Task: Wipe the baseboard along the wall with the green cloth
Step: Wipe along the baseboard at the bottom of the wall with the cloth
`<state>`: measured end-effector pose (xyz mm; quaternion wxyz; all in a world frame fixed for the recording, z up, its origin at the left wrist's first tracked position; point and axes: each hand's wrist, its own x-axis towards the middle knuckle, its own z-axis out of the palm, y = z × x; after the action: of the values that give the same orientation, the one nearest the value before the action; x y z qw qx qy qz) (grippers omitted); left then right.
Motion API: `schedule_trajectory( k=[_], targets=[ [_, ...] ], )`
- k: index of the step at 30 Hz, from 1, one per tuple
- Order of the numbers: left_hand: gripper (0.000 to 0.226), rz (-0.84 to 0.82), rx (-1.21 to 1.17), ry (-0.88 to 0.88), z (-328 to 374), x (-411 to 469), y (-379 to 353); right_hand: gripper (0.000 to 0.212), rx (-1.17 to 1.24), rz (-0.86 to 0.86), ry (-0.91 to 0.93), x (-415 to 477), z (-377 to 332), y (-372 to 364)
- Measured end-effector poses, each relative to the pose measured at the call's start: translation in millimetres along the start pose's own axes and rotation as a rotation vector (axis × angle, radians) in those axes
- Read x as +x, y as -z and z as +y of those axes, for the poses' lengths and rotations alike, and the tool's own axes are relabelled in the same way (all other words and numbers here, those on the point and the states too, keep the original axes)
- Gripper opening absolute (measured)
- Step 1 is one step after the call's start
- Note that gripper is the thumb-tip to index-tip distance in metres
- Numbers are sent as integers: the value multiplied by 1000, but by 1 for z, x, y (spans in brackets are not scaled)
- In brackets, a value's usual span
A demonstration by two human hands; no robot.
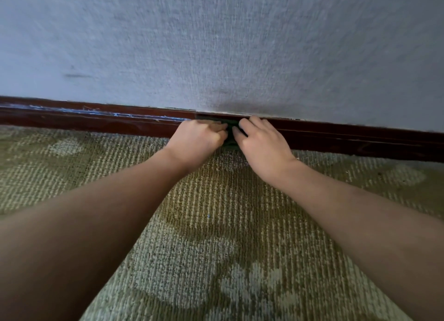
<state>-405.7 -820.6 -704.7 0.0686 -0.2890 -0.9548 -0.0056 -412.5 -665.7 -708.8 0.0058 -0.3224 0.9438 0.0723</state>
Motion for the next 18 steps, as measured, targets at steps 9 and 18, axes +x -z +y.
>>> schedule_trajectory(
  k=[9,18],
  targets=[
    [26,11,156,-182,-3,-17,12,42,-95,44,82,-6,-13,6],
    [28,2,124,-95,-13,-9,6,45,-40,23,50,9,-11,2]
  ],
)
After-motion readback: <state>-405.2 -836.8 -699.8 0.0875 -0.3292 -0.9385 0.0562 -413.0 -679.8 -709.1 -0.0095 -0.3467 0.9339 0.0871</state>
